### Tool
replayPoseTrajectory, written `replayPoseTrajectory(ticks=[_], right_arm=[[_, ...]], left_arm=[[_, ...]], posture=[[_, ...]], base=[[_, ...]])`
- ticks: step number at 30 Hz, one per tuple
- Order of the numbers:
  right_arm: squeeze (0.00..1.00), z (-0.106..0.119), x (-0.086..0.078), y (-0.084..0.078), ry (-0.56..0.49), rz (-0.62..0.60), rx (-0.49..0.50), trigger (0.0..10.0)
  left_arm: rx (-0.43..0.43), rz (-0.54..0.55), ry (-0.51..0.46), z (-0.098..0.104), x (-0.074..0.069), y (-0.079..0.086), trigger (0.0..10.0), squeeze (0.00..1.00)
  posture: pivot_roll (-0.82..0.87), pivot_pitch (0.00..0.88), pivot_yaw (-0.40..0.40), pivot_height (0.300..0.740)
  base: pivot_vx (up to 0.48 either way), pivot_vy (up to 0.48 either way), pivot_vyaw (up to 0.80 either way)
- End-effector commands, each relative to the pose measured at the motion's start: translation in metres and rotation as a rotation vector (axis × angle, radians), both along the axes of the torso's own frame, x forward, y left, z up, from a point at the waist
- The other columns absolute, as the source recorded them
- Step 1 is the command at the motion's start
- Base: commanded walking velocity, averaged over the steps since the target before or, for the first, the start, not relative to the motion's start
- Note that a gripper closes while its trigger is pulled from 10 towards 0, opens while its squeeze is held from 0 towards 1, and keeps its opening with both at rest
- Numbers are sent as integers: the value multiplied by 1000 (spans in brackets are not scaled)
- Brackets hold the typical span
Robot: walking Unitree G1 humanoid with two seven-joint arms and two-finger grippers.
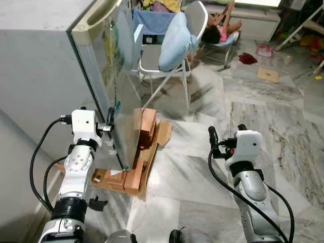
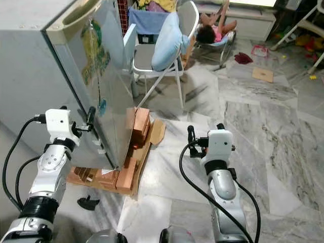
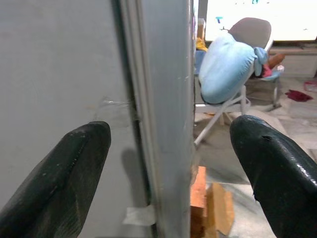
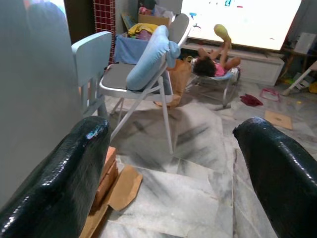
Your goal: Restocking fridge
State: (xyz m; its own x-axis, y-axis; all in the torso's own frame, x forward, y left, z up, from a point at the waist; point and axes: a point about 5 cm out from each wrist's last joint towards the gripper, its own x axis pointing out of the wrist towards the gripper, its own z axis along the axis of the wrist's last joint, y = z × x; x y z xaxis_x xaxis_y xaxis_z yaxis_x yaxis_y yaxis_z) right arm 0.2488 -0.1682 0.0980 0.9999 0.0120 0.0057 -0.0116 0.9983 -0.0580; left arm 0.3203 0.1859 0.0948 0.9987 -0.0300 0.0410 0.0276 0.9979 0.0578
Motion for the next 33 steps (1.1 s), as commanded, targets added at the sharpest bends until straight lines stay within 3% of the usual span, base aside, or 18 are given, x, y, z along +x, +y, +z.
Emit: replayPoseTrajectory(ticks=[1, 15, 24, 33], right_arm=[[0, 6, -2, -2, -17, 1, -16, 10000], [0, 9, -5, -6, -17, -4, -31, 10000], [0, 9, -9, -6, -11, -11, -33, 10000], [0, 10, -7, -5, -14, -12, -30, 10000]], left_arm=[[-25, -27, -2, 3, 7, -4, 10000, 0], [-49, -38, -8, 9, 28, -13, 10000, 0], [-41, 53, -28, 17, 37, -5, 10000, 0], [-52, 75, -56, 28, 46, -10, 10000, 0]], posture=[[-67, 75, -14, 740], [-97, 87, -12, 740], [-106, 89, -8, 740], [-109, 88, -5, 740]], base=[[0, 0, 0], [0, 0, 0], [0, 0, 0], [0, 0, 0]])
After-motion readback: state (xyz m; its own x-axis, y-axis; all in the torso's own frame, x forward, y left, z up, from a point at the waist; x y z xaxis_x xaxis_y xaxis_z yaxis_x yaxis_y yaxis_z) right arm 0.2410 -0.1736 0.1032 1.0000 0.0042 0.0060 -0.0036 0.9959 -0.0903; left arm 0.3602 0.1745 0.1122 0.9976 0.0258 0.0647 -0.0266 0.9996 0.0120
